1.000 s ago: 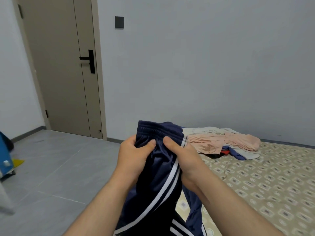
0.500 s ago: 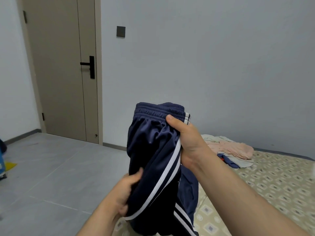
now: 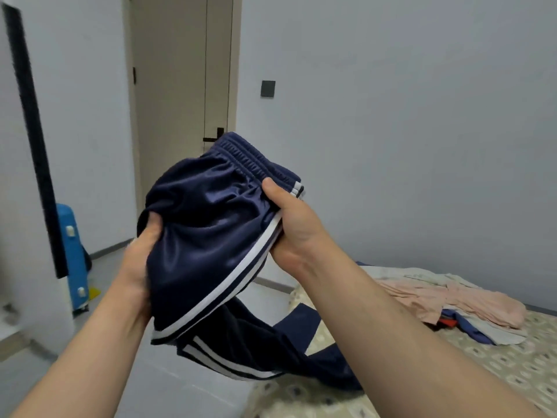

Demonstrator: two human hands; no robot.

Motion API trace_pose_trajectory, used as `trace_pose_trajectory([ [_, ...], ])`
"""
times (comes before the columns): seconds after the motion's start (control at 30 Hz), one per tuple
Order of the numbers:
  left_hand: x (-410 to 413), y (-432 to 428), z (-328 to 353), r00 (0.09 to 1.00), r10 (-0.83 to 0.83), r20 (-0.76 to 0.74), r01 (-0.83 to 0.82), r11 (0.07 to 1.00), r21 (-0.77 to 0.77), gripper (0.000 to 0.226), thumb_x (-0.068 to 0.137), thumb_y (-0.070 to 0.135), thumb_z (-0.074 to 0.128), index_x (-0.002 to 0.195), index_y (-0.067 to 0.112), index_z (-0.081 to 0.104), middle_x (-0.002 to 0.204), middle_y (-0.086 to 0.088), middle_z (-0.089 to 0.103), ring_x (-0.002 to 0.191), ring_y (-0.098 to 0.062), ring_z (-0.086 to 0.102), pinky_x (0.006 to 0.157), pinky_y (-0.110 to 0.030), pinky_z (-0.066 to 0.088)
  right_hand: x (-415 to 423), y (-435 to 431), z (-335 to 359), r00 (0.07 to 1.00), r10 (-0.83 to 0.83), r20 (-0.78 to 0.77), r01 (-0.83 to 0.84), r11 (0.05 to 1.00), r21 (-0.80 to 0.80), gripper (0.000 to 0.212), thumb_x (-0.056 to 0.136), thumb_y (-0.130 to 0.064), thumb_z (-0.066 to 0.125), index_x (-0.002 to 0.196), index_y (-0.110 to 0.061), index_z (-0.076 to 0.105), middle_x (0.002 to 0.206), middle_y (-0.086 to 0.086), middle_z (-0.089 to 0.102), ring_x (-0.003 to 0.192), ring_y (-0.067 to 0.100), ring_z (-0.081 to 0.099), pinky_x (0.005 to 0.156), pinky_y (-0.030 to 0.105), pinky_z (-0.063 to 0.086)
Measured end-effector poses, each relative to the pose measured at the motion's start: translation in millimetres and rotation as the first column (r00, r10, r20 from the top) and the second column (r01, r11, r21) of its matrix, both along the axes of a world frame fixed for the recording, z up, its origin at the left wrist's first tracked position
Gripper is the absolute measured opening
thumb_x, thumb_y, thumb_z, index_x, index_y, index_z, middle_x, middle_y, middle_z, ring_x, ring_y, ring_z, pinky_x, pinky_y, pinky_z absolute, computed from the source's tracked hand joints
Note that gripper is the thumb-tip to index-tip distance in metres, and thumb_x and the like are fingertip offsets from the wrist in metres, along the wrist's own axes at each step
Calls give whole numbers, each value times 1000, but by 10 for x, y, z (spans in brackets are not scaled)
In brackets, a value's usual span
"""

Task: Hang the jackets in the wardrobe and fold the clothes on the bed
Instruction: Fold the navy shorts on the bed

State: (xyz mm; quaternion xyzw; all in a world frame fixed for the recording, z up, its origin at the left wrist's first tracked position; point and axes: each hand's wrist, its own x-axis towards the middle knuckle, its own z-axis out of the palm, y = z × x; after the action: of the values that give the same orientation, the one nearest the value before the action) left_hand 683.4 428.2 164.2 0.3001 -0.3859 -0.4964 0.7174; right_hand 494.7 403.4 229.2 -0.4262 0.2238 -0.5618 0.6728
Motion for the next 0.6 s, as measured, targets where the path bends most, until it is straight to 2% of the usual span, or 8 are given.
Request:
trace_pose_trajectory([
  [0.07, 190, 2, 166, 994, 64, 84, -57, 995, -76, 58, 59, 74, 75, 94, 28, 81, 111, -4, 74, 98, -17, 72, 74, -29, 60, 22, -28, -20, 1000, -27, 4, 27, 1000, -12, 34, 93, -24, 67, 123, -9, 67, 113, 9, 74, 102, 26, 71, 85, 41, 59],
  [0.17, 212, -48, 344, 945, 164, 283, -142, 985, -94, 77, 41, 88, 72, 92, 31, 79, 106, -1, 76, 99, -18, 72, 83, -36, 53, -104, -59, -120, 995, -103, 18, 103, 995, 0, 32, 90, -25, 70, 119, -12, 69, 109, 7, 75, 99, 24, 73, 81, 39, 60],
  [0.23, 73, -131, 375, 886, 211, 412, -209, 977, -52, 67, 49, 90, 63, 80, 32, 79, 88, 9, 77, 86, -14, 73, 75, -32, 51, -280, -90, -205, 977, -210, 26, 209, 978, 25, 31, 88, -23, 73, 117, -11, 69, 106, 7, 76, 95, 25, 74, 76, 38, 61],
  [0.3, -147, -267, 303, 789, 242, 565, -280, 960, -20, 61, 60, 80, 57, 72, 23, 74, 67, 16, 72, 75, -10, 68, 64, -28, 47, -516, -125, -309, 943, -331, 11, 331, 943, 42, 27, 88, -20, 73, 113, -10, 70, 102, 8, 76, 91, 25, 74, 70, 37, 60],
  [0.37, -428, -409, 114, 697, 215, 684, -276, 961, -21, 52, 68, 67, 60, 67, 16, 71, 58, 10, 70, 68, -14, 67, 60, -28, 47, -798, -153, -469, 903, -428, -39, 430, 902, 41, 21, 89, -17, 72, 109, -9, 71, 100, 9, 76, 90, 26, 74, 72, 38, 61],
  [0.43, -723, -543, -163, 589, 128, 798, -229, 973, 13, 46, 79, 58, 65, 62, 15, 69, 57, 3, 68, 66, -21, 67, 58, -30, 45, -1115, -160, -705, 866, -485, -120, 493, 868, 52, 19, 88, -16, 73, 106, -11, 72, 100, 8, 77, 91, 27, 74, 77, 41, 61],
  [0.5, -1000, -662, -483, 481, 33, 876, -187, 980, 66, 40, 86, 51, 64, 61, 21, 68, 58, 5, 66, 67, -21, 65, 56, -29, 42, -1439, -152, -1022, 826, -530, -192, 552, 830, 83, 18, 87, -15, 74, 104, -11, 72, 98, 7, 77, 90, 27, 74, 72, 38, 61],
  [0.6, -1348, -773, -1005, 388, -123, 914, -98, 980, 173, 30, 86, 54, 59, 68, 31, 69, 71, 11, 69, 75, -15, 66, 66, -30, 50, -1899, -122, -1594, 766, -571, -294, 631, 755, 179, 18, 85, -12, 76, 102, -10, 73, 95, 6, 77, 86, 25, 75, 69, 34, 58],
])
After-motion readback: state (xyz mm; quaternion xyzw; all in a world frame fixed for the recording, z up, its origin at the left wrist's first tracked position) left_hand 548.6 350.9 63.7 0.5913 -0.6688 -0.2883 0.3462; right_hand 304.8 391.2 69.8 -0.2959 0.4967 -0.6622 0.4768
